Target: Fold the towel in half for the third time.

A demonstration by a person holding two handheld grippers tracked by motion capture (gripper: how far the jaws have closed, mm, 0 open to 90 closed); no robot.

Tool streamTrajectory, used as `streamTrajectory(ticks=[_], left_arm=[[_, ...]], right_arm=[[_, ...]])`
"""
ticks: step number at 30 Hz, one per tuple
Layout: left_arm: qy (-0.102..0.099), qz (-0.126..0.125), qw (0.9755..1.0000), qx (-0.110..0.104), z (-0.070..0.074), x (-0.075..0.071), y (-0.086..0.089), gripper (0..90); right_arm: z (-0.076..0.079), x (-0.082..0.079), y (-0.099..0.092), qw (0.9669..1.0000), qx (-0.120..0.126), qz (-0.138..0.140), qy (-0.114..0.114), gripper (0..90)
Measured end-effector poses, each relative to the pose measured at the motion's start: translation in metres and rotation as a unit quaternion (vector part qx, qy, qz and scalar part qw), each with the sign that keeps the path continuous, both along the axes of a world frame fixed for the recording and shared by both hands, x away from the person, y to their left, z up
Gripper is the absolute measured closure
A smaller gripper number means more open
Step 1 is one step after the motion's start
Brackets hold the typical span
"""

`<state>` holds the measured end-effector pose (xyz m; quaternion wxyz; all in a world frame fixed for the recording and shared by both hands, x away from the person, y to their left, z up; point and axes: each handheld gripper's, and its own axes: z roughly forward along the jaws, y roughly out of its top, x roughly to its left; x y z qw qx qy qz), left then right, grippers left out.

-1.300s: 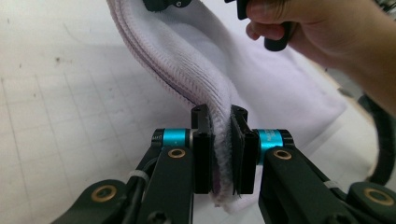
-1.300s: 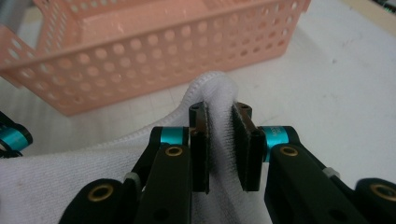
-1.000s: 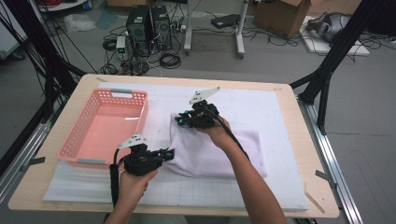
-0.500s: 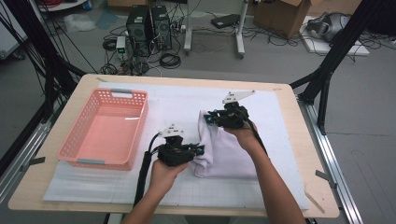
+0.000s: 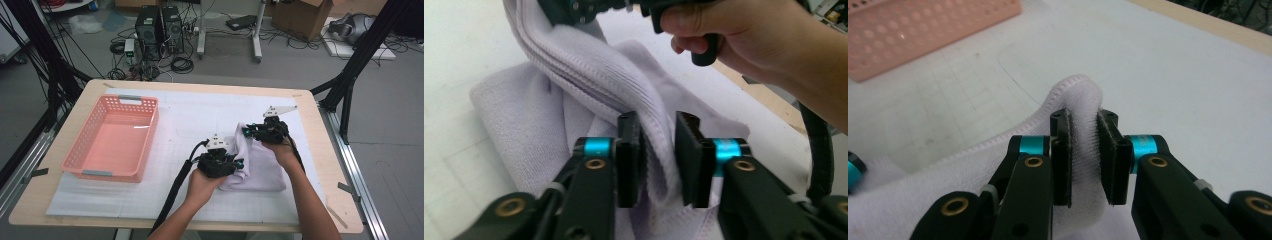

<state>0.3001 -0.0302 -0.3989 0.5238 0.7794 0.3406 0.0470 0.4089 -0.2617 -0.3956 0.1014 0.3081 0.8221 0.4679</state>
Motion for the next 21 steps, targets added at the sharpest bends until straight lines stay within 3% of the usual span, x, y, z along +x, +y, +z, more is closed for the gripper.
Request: streamTrajectory(ticks=[5,9,12,15,17,19,21], left_arm=[[-0.04,-0.006,0.9992,0.008,0.002,-0.006,0.004,51.6],[-0.06,0.0,0.9982,0.002,0.002,-0.01,0.02,45.1],[-0.066,0.014,0.9978,0.002,-0.003,-0.012,0.036,44.3],[-0.064,0.029,0.9975,-0.001,-0.01,-0.015,0.054,43.9],[-0.063,0.037,0.9973,-0.001,-0.014,-0.017,0.064,43.6],[-0.065,0.042,0.997,0.0,-0.018,-0.019,0.074,43.4],[-0.065,0.048,0.9967,0.0,-0.022,-0.021,0.082,42.9]], right_arm=[[-0.012,-0.001,-0.019,0.9998,-0.003,-0.02,0.007,78.2],[-0.015,-0.004,-0.032,0.9995,-0.002,-0.032,0.003,78.1],[-0.014,-0.006,-0.039,0.9989,-0.008,-0.046,0.002,77.7],[-0.014,-0.007,-0.04,0.9979,-0.029,-0.058,0.004,76.2],[-0.016,-0.008,-0.041,0.9967,-0.039,-0.07,0.008,71.6],[-0.016,-0.013,-0.044,0.9954,-0.042,-0.086,-0.003,66.3],[-0.014,-0.019,-0.05,0.9917,-0.051,-0.118,-0.003,58.0]])
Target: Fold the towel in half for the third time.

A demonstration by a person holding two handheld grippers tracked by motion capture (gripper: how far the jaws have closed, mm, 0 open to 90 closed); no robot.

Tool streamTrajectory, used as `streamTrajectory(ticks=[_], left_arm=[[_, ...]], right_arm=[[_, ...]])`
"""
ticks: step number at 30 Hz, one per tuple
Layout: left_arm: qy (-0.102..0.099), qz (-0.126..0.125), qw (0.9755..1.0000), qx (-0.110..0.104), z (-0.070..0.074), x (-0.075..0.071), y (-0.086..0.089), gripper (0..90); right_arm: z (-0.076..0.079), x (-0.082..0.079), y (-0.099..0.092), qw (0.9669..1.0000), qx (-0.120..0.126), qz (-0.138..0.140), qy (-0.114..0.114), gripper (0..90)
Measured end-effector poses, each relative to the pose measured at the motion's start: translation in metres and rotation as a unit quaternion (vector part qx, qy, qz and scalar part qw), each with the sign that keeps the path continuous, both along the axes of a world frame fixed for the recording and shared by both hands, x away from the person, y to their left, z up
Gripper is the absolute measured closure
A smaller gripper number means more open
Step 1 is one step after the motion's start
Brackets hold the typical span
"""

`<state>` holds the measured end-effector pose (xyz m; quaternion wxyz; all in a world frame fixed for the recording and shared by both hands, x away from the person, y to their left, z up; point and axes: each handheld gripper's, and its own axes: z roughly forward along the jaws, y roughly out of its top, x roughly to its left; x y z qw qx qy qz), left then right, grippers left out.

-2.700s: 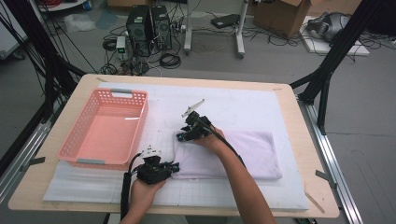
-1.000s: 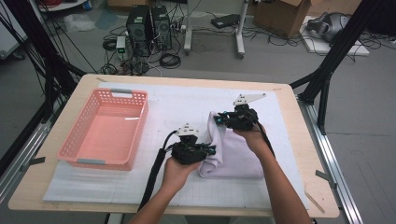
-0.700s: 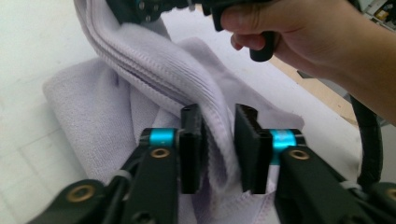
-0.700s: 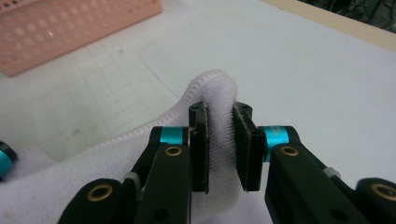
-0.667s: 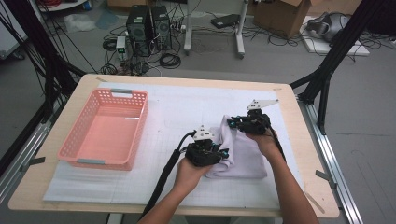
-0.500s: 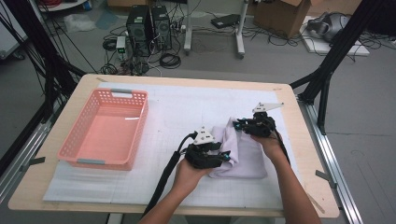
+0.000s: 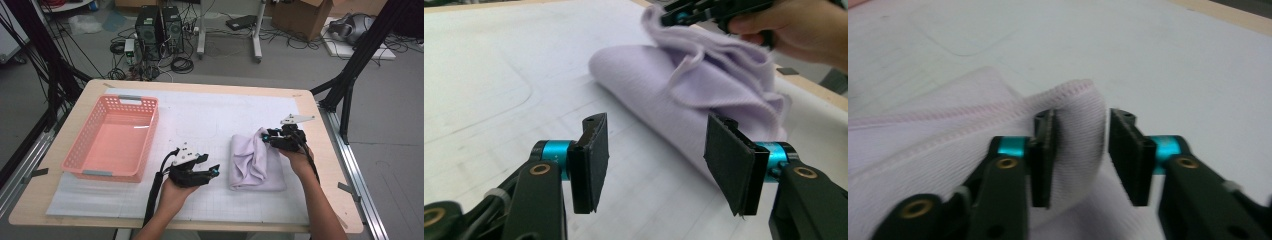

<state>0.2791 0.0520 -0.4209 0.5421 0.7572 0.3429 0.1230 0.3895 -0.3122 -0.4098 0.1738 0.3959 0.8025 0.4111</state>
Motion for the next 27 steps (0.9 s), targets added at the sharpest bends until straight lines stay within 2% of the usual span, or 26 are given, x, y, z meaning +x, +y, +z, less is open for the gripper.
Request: streamTrajectory(ticks=[3,6,9,14,15,17,19,20,21,23,25,27], left_arm=[[-0.001,0.007,1.0,0.0,-0.004,-0.003,0.012,42.3],[-0.004,0.014,0.9999,-0.003,-0.007,-0.004,0.022,42.1],[-0.008,0.014,0.9999,-0.002,-0.008,-0.006,0.028,41.9],[-0.017,0.013,0.9998,0.003,-0.007,-0.008,0.033,41.9],[-0.017,0.014,0.9998,0.002,-0.008,-0.009,0.033,41.9],[-0.016,0.015,0.9997,0.002,-0.009,-0.01,0.034,41.9],[-0.015,0.017,0.9997,0.0,-0.01,-0.01,0.034,42.0],[-0.016,0.017,0.9997,0.001,-0.01,-0.01,0.034,42.0],[-0.017,0.017,0.9997,0.0,-0.01,-0.01,0.034,42.0],[-0.019,0.019,0.9996,0.001,-0.01,-0.01,0.034,42.0],[-0.019,0.022,0.9996,-0.002,-0.01,-0.009,0.035,42.0],[-0.02,0.024,0.9995,-0.003,-0.01,-0.008,0.036,42.0]], right_arm=[[0.007,-0.014,-0.013,0.9996,0.006,-0.027,-0.01,54.2],[0.015,-0.034,-0.023,0.9986,0.027,-0.041,-0.017,48.0],[0.018,-0.058,-0.028,0.998,0.032,-0.051,-0.021,45.4],[0.007,-0.097,-0.03,0.9972,0.059,-0.045,-0.011,43.4],[0.003,-0.102,-0.029,0.9975,0.058,-0.041,-0.005,43.4],[-0.004,-0.107,-0.025,0.9986,0.039,-0.034,0.01,43.8],[-0.009,-0.109,-0.024,0.9988,0.029,-0.034,0.02,47.1],[-0.012,-0.108,-0.025,0.9983,0.029,-0.04,0.031,52.1],[-0.015,-0.106,-0.027,0.9978,0.033,-0.038,0.043,63.3],[-0.021,-0.105,-0.029,0.9968,0.03,-0.03,0.067,79.7],[-0.024,-0.106,-0.031,0.9969,0.013,-0.033,0.07,82.3],[-0.021,-0.108,-0.034,0.9952,0.01,-0.048,0.085,82.1]])
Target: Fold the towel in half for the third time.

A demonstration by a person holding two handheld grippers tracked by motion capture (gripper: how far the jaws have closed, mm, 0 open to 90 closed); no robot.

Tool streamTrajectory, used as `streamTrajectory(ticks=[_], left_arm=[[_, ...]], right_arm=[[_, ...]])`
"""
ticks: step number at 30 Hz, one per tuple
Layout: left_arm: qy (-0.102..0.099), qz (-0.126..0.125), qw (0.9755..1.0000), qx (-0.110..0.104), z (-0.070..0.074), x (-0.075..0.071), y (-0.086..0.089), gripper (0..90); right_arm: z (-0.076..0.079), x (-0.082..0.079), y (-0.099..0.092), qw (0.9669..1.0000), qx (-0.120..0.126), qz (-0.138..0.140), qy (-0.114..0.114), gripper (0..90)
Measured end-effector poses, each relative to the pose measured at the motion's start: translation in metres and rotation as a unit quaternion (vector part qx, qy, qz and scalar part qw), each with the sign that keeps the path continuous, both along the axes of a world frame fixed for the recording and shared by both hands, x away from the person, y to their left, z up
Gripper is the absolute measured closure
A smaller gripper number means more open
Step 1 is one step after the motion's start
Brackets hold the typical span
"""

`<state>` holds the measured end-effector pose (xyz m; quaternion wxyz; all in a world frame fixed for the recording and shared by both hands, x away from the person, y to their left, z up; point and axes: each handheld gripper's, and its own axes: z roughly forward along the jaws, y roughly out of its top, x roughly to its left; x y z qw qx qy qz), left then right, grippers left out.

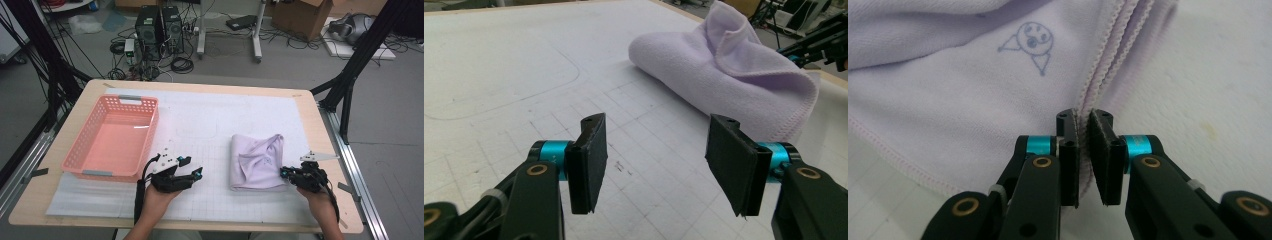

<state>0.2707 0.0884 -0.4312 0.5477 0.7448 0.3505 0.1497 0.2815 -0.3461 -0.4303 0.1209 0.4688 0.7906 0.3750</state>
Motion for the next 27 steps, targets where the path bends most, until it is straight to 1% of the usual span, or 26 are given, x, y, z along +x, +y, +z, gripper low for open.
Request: streamTrajectory(ticks=[1,2,3,4,6,7,8,10,11,13,14,15,16,17,18,19,20,21,22,23,25,27], left_arm=[[0.0,0.001,1.0,0.001,0.0,0.0,0.001,42.0],[0.001,0.003,1.0,-0.001,0.0,0.001,0.001,42.0],[0.001,0.004,1.0,-0.001,0.0,0.001,0.002,42.0],[0.002,0.006,1.0,-0.002,0.0,0.002,0.003,42.0],[0.004,0.01,0.9999,-0.005,-0.001,0.003,0.004,42.0],[0.005,0.012,0.9999,-0.006,-0.001,0.003,0.005,42.0],[0.007,0.013,0.9999,-0.009,-0.001,0.003,0.005,42.0],[0.007,0.015,0.9998,-0.009,-0.001,0.003,0.006,42.0],[0.008,0.015,0.9998,-0.01,-0.001,0.003,0.006,42.0],[0.009,0.014,0.9998,-0.009,-0.001,0.003,0.006,42.0],[0.008,0.013,0.9998,-0.009,-0.002,0.003,0.005,42.0],[0.008,0.012,0.9999,-0.008,-0.002,0.003,0.005,42.0],[0.009,0.011,0.9999,-0.007,-0.002,0.003,0.005,42.1],[0.008,0.009,0.9999,-0.004,-0.002,0.003,0.005,42.1],[0.01,0.01,0.9999,-0.006,-0.003,0.003,0.004,42.1],[0.01,0.01,0.9999,-0.006,-0.003,0.003,0.004,42.1],[0.012,0.01,0.9999,-0.004,-0.004,0.002,0.004,42.1],[0.013,0.01,0.9999,-0.004,-0.004,0.002,0.004,42.1],[0.013,0.009,0.9999,-0.002,-0.005,0.002,0.004,42.2],[0.014,0.008,0.9999,-0.002,-0.005,0.002,0.004,42.3],[0.013,0.008,0.9999,0.001,-0.005,0.002,0.003,42.3],[0.014,0.008,0.9999,-0.001,-0.006,0.002,0.003,42.5]], right_arm=[[0.001,-0.001,-0.001,1.0,-0.002,-0.001,0.006,79.1],[0.002,-0.002,-0.002,0.9999,-0.01,-0.006,0.004,69.8],[0.004,-0.003,-0.001,0.9998,-0.015,-0.014,-0.005,63.9],[0.006,-0.004,-0.001,0.9997,-0.015,-0.012,-0.015,61.9],[0.012,-0.006,0.0,0.9991,-0.005,-0.009,-0.041,57.9],[0.017,-0.006,0.002,0.9983,0.0,-0.008,-0.057,55.4],[0.023,-0.006,0.006,0.9971,0.011,-0.006,-0.074,52.2],[0.031,-0.003,0.012,0.995,0.031,0.001,-0.095,49.2],[0.036,-0.001,0.017,0.9942,0.037,0.006,-0.101,47.3],[0.043,0.007,0.029,0.9931,0.044,0.019,-0.107,44.8],[0.045,0.011,0.036,0.9932,0.043,0.027,-0.105,44.5],[0.045,0.016,0.044,0.9933,0.034,0.04,-0.103,44.6],[0.044,0.021,0.052,0.9941,0.022,0.05,-0.094,44.7],[0.04,0.026,0.06,0.9948,0.009,0.059,-0.082,44.9],[0.036,0.031,0.066,0.9957,-0.001,0.062,-0.068,46.9],[0.031,0.036,0.071,0.9961,-0.014,0.064,-0.058,52.2],[0.026,0.039,0.074,0.9961,-0.031,0.067,-0.05,60.4],[0.022,0.042,0.075,0.9958,-0.046,0.067,-0.042,71.9],[0.019,0.043,0.074,0.995,-0.061,0.067,-0.04,82.4],[0.018,0.041,0.072,0.9944,-0.068,0.066,-0.046,85.3],[0.018,0.036,0.064,0.9947,-0.062,0.06,-0.055,86.7],[0.02,0.028,0.054,0.9947,-0.061,0.052,-0.064,87.0]])
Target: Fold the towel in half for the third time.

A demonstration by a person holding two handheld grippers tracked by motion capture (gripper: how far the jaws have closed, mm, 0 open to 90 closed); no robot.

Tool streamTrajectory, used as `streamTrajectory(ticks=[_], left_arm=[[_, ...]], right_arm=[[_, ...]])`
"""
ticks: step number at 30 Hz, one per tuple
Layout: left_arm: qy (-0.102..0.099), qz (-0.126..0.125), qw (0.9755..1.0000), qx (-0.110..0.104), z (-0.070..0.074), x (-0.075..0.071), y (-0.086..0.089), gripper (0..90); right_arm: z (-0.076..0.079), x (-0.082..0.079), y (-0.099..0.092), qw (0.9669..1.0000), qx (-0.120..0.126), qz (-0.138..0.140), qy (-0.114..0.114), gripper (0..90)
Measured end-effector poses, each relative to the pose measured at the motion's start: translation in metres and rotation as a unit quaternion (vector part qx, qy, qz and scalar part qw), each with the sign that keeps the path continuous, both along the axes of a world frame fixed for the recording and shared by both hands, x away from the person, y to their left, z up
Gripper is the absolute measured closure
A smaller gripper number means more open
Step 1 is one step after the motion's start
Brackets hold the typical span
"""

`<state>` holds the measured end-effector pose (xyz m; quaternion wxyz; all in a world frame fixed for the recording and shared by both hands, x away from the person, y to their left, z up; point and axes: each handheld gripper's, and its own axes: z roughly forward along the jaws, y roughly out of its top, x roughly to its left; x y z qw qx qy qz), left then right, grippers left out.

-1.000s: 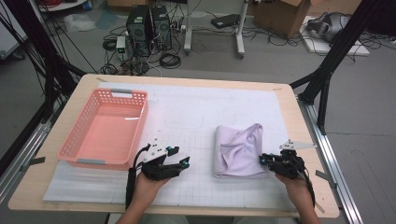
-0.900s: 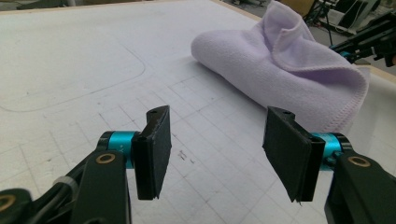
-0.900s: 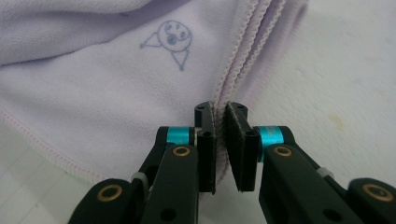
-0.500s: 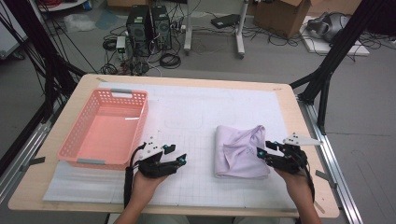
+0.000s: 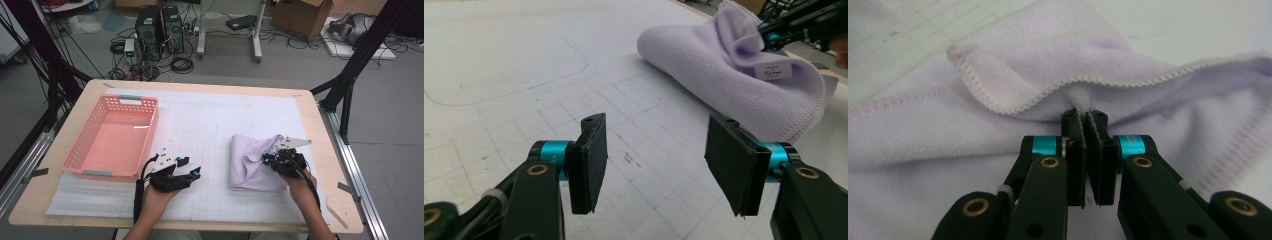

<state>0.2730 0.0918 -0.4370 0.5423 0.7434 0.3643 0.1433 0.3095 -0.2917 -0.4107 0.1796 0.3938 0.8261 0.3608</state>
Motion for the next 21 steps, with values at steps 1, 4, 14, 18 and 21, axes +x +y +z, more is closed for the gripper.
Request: streamTrajectory(ticks=[1,4,14,18,21], left_arm=[[-0.001,0.0,1.0,0.001,0.0,0.0,0.0,42.5],[0.0,0.003,1.0,0.0,0.001,-0.001,0.001,42.5],[-0.001,0.001,1.0,-0.001,0.001,0.001,-0.002,42.5],[0.0,-0.002,1.0,-0.001,0.0,0.001,-0.003,42.4],[0.0,-0.002,1.0,-0.001,0.0,0.001,-0.003,42.4]], right_arm=[[0.001,-0.005,-0.006,1.0,0.004,-0.005,-0.007,87.0],[0.0,-0.017,-0.026,0.9993,0.026,-0.02,-0.015,86.6],[0.026,-0.041,-0.066,0.9884,0.116,-0.077,-0.06,58.8],[0.031,-0.027,-0.038,0.9924,0.103,-0.042,-0.052,56.0],[0.02,-0.009,-0.017,0.997,0.072,-0.02,-0.02,56.7]])
